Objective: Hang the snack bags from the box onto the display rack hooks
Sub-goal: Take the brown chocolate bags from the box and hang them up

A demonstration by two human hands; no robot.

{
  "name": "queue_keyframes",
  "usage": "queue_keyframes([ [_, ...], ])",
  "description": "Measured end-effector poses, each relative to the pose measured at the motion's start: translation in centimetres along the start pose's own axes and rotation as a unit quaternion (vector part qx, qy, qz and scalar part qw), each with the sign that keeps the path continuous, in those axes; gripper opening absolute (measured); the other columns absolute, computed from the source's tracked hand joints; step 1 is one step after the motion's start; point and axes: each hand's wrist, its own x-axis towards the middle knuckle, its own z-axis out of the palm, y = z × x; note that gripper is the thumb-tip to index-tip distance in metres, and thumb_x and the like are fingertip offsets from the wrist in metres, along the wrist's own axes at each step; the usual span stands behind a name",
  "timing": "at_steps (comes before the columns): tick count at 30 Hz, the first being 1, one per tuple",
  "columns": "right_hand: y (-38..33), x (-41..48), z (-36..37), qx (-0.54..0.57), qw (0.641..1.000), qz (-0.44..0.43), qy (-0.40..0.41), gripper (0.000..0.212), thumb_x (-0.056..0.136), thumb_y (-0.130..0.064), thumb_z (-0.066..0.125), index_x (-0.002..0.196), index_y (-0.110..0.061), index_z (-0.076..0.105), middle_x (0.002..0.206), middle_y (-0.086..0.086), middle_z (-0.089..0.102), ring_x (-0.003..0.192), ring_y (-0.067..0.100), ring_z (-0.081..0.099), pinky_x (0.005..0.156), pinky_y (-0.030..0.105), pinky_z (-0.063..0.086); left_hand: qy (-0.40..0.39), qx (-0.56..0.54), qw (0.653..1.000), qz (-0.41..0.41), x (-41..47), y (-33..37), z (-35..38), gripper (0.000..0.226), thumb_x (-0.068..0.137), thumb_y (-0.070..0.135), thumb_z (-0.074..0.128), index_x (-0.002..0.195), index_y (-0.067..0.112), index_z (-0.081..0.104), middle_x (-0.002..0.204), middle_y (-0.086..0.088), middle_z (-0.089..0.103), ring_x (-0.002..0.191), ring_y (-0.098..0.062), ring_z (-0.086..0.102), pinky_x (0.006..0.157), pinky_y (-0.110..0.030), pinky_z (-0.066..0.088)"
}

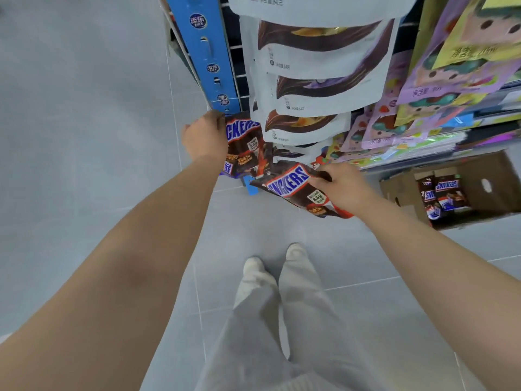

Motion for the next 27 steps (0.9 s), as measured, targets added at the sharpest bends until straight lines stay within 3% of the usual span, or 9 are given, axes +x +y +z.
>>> queue_keyframes([
  [4, -0.6, 0.7, 0.1, 0.007, 1.000, -0.019, -0.006, 0.031, 0.093, -0.030, 0.052, 0.111, -0.007, 0.065, 0.112, 0.013, 0.067, 0.099, 0.024, 0.061, 0.074, 0.029, 0.044, 0.009, -0.049, 0.998, -0.048, 0.5, 0.7, 0.0, 0.032, 0.099, 0.025, 0.039, 0.118, 0.016, 0.063, 0.113, -0.012, 0.067, 0.101, -0.032, 0.061, 0.084, -0.037, 0.048],
  [7, -0.7, 1.2, -0.1, 0.006, 1.000, -0.028, -0.009, 0.030, 0.093, -0.031, 0.052, 0.109, -0.009, 0.065, 0.111, 0.011, 0.067, 0.098, 0.022, 0.062, 0.075, 0.030, 0.047, 0.004, -0.060, 0.997, -0.055, 0.7, 1.0, 0.3, 0.031, 0.098, 0.025, 0.040, 0.118, 0.018, 0.063, 0.114, -0.010, 0.067, 0.102, -0.031, 0.061, 0.082, -0.035, 0.047],
  [13, -0.9, 1.8, -0.3, 0.009, 0.999, -0.035, -0.001, 0.030, 0.093, -0.030, 0.052, 0.109, -0.009, 0.065, 0.113, 0.012, 0.067, 0.098, 0.022, 0.061, 0.071, 0.027, 0.043, -0.014, -0.190, 0.973, -0.131, 1.1, 1.0, 0.7, 0.029, 0.097, 0.027, 0.044, 0.113, 0.015, 0.065, 0.109, -0.005, 0.068, 0.098, -0.021, 0.063, 0.070, -0.026, 0.041],
  [17, -1.0, 1.9, -0.2, 0.016, 0.999, -0.031, -0.004, 0.029, 0.093, -0.030, 0.053, 0.110, -0.010, 0.066, 0.113, 0.011, 0.067, 0.100, 0.023, 0.062, 0.080, 0.035, 0.051, -0.020, -0.193, 0.962, -0.193, 1.6, 1.4, 0.4, 0.027, 0.093, 0.033, 0.048, 0.104, 0.021, 0.070, 0.102, 0.001, 0.070, 0.094, -0.021, 0.061, 0.081, -0.029, 0.032],
  [22, -0.5, 1.7, 0.0, 0.024, 0.999, -0.030, -0.014, 0.027, 0.093, -0.027, 0.054, 0.107, -0.008, 0.067, 0.110, 0.012, 0.067, 0.098, 0.024, 0.061, 0.075, 0.031, 0.048, -0.037, -0.225, 0.941, -0.251, 2.0, 2.2, 0.1, 0.016, 0.092, 0.033, 0.053, 0.091, 0.025, 0.066, 0.087, 0.004, 0.061, 0.082, -0.016, 0.047, 0.099, -0.035, 0.034],
  [27, 0.1, 1.2, 0.4, 0.029, 0.999, -0.018, -0.023, 0.027, 0.093, -0.027, 0.054, 0.110, -0.009, 0.066, 0.111, 0.011, 0.067, 0.099, 0.023, 0.061, 0.078, 0.034, 0.051, -0.028, -0.211, 0.950, -0.231, 1.6, 1.6, 0.2, 0.021, 0.093, 0.035, 0.050, 0.104, 0.026, 0.067, 0.105, 0.003, 0.068, 0.092, -0.016, 0.056, 0.100, -0.034, 0.033],
])
